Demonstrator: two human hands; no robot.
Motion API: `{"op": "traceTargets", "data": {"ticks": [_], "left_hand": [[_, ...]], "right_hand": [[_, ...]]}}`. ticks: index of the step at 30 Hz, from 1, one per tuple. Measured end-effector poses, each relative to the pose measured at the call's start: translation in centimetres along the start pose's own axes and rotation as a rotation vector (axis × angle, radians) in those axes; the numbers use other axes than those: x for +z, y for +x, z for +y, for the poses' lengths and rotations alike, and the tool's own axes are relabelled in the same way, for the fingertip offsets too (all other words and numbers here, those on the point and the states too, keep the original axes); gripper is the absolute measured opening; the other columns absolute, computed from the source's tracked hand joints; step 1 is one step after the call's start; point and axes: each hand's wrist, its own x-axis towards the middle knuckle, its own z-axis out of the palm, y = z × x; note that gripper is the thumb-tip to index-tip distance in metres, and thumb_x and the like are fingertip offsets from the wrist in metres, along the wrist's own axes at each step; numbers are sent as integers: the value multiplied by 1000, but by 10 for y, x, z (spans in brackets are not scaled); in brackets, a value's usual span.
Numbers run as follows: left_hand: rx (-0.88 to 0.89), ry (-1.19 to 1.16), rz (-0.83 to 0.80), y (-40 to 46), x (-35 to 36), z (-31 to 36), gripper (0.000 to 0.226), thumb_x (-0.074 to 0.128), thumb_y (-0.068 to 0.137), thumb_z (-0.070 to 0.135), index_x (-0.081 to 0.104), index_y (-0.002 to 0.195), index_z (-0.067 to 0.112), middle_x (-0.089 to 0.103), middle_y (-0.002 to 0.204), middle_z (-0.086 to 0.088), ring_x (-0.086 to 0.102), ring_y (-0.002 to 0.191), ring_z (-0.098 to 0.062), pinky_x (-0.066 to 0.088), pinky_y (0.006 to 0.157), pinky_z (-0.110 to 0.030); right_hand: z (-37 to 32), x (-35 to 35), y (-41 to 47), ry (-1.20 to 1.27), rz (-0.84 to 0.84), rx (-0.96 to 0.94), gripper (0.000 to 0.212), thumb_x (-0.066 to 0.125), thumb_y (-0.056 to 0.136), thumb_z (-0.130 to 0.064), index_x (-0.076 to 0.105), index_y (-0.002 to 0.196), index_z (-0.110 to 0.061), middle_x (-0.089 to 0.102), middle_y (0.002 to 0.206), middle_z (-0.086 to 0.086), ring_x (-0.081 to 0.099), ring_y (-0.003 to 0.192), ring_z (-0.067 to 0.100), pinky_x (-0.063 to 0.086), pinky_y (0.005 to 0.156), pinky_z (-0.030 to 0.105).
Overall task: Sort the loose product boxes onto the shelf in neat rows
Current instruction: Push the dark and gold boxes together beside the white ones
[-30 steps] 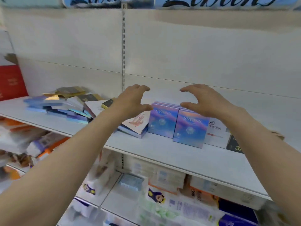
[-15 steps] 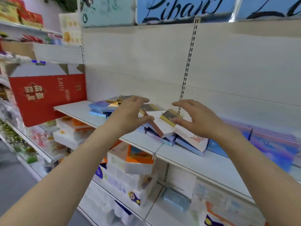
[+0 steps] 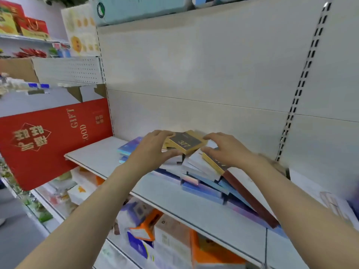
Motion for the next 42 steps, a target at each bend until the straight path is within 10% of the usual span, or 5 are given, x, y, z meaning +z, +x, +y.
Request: {"op": "traceTargets", "data": {"ticks": [8,13,22,31,42], "left_hand": [[21,-140,-71,70,39,-83,68,60,80,64,49,137,29,54,136,8,49,123,-13,43,101,-31],[124,-231,-155,89,68,-111,72,54,77,72,51,136,31,61,127,7,52,121,-14,45,99,-34],[147,-360,-156,138,74,-152,65,57,85,60,50,139,26,59,131,2,47,123,-15,43,99,-33],[85,-266,-483,171,82,-141,98,52,64,83,34,144,31,51,140,0,51,122,-24,48,98,-41],[60,-716,-184,132,48,-98,70,86,69,35,45,125,24,56,112,6,54,98,-11,39,73,-20]], "right_hand": [[-20,69,105,27,-2,217,57,45,90,-67,54,131,-29,61,127,5,54,117,30,46,95,40],[-26,77,115,134,72,502,109,63,56,-86,36,140,-22,55,132,3,52,120,27,50,93,42],[-23,44,110,909,779,671,45,85,74,-19,68,116,-13,75,103,6,73,89,21,59,84,40],[-62,54,75,970,883,769,34,76,84,-16,59,113,-18,73,104,5,73,87,20,59,71,37],[-74,41,24,930,945,725,40,78,82,-11,57,116,-13,75,100,5,73,92,21,58,83,43]]}}
